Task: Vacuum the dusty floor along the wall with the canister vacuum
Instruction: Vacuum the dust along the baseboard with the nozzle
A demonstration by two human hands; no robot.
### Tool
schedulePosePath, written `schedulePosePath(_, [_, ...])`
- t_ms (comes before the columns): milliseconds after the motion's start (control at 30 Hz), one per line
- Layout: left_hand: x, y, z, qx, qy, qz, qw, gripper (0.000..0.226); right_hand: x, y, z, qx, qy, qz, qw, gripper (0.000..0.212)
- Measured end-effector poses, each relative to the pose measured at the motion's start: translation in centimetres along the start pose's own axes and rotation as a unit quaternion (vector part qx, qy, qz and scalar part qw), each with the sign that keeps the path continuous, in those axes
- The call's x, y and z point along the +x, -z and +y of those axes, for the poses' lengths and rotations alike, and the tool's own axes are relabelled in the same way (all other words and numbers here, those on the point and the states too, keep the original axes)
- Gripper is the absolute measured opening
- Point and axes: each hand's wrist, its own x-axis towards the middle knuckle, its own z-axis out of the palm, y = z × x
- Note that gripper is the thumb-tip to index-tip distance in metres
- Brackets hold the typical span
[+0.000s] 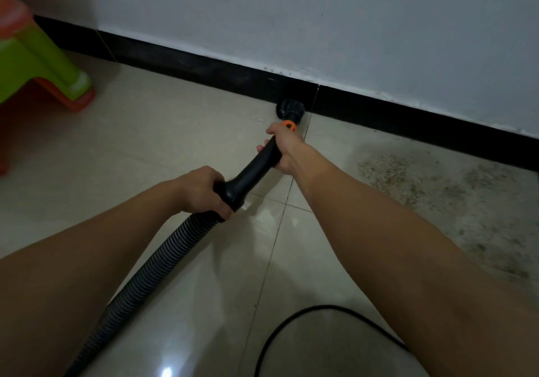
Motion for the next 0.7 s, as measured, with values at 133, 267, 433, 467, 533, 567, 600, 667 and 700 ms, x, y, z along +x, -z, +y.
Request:
schedulePosePath(133, [-0.6,0.4,-0.5,0.07,-0.012,-0.015,0.997,0.05,-1.3,0.5,1.5,0.052,-0.014,0.028,0.998,0.019])
schedulePosePath(267, [-1.6,0.2,-1.7,0.188,-0.022,-0.049,0.981,0.049,-4.7,1.9,6.9,0.183,-0.008,0.097,0.978,0.01])
schedulePosePath(433, [-3.2,0.5,-3.3,0.305,-0.012,-0.087,0.948,0.052,-10.1,1.5,13.0,0.332,-0.024,0.122,0.935,0.02])
schedulePosePath(467, [-3.5,0.6,-3.3,0.316,-0.01,-0.094,0.944,0.053,-11.0,1.5,13.7,0.346,-0.03,0.122,0.93,0.024])
schedulePosePath(533, [-4.0,0.6,-3.1,0.326,-0.009,-0.103,0.94,0.057,-12.5,2.0,14.5,0.355,-0.035,0.13,0.925,0.027])
schedulePosePath(567, [-4.1,0.5,-2.6,0.328,-0.012,-0.107,0.939,0.059,-13.0,2.6,14.7,0.359,-0.034,0.138,0.922,0.027])
schedulePosePath(600, [-4.2,0.2,-1.8,0.328,-0.017,-0.11,0.938,0.061,-13.5,3.3,14.8,0.367,-0.033,0.147,0.918,0.026])
schedulePosePath(667, [-4.1,-0.7,0.5,0.335,-0.041,-0.119,0.934,0.061,-14.2,5.5,14.4,0.38,-0.024,0.166,0.91,0.023])
schedulePosePath(700, [-4.0,-1.4,1.9,0.342,-0.058,-0.124,0.93,0.061,-14.4,6.9,14.0,0.38,-0.017,0.175,0.908,0.021])
